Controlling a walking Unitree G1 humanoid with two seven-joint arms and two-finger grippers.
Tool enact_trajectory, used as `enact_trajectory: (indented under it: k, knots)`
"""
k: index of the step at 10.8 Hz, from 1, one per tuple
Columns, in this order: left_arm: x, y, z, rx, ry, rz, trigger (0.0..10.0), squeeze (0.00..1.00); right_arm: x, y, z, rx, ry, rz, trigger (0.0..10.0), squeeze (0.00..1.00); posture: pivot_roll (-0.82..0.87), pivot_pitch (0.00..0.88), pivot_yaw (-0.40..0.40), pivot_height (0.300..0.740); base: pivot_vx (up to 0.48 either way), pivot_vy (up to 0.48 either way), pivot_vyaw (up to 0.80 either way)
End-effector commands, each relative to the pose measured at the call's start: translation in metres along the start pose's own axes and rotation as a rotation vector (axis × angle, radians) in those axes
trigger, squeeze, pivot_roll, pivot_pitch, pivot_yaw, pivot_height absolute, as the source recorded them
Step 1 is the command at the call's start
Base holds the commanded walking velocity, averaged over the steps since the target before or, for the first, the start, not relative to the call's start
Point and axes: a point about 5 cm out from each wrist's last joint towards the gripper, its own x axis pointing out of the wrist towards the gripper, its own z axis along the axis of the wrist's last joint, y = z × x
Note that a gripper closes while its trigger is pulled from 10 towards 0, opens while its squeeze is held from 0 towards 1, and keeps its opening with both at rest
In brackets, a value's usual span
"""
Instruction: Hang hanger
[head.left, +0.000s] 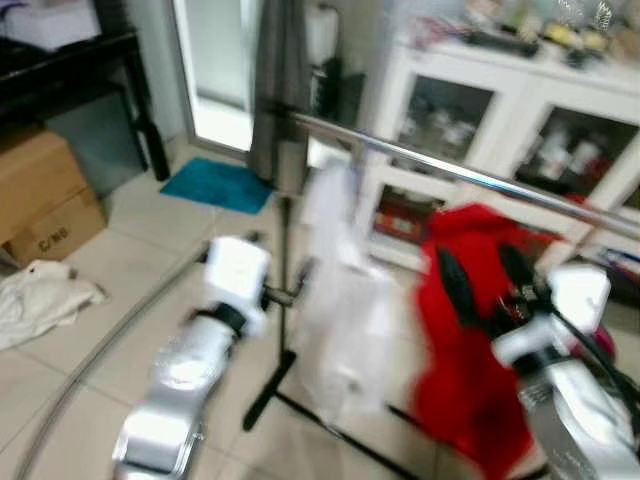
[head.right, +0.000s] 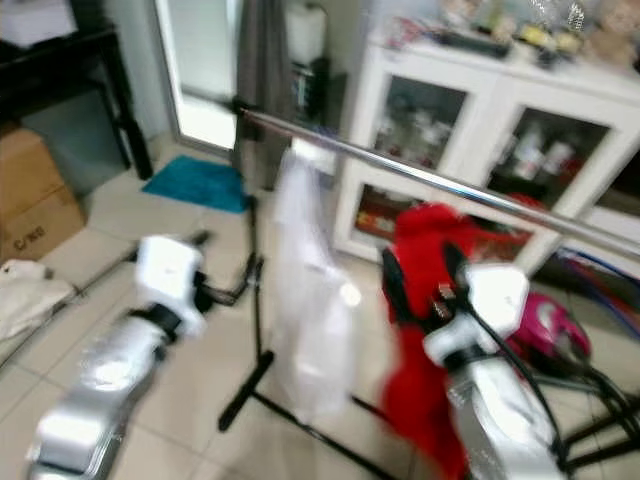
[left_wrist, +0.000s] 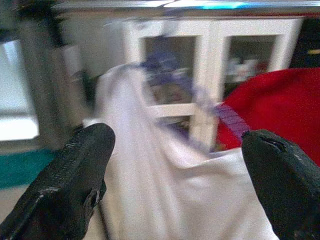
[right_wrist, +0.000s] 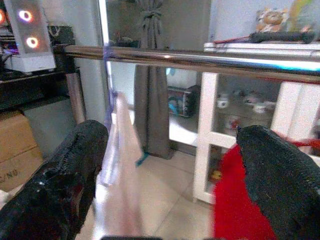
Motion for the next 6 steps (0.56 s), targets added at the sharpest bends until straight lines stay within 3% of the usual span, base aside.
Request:
enact_trajectory:
  k: [1,4,5,6]
  knots:
    - [-0.005,0.002,0.003,0.021,-0.007,-0.043,10.0,0.70,-0.003,0.000,0.006,-0.016,-0.011,0.032,10.0,1.00,0.07,0.000,-0.052,0.740,0.000,0.000,0.00]
    - [-0.012,-0.006,0.006,0.006,0.008,-0.252,10.0,0.65,-0.002,-0.016,0.009,0.000,0.133,-0.057,10.0,0.99,0.06,0.000,-0.044,0.740,0.000,0.000,0.00]
    - [-0.015,-0.010,0.008,-0.018,0.017,-0.342,10.0,0.40,0.012,-0.016,0.009,0.020,0.191,-0.096,10.0,0.00,0.05,0.000,-0.038,0.740,0.000,0.000,0.00]
    - [-0.017,-0.011,0.008,-0.038,0.040,-0.408,10.0,0.06,0.026,-0.024,0.009,0.009,0.237,-0.192,10.0,0.00,0.05,0.000,-0.036,0.740,0.000,0.000,0.00]
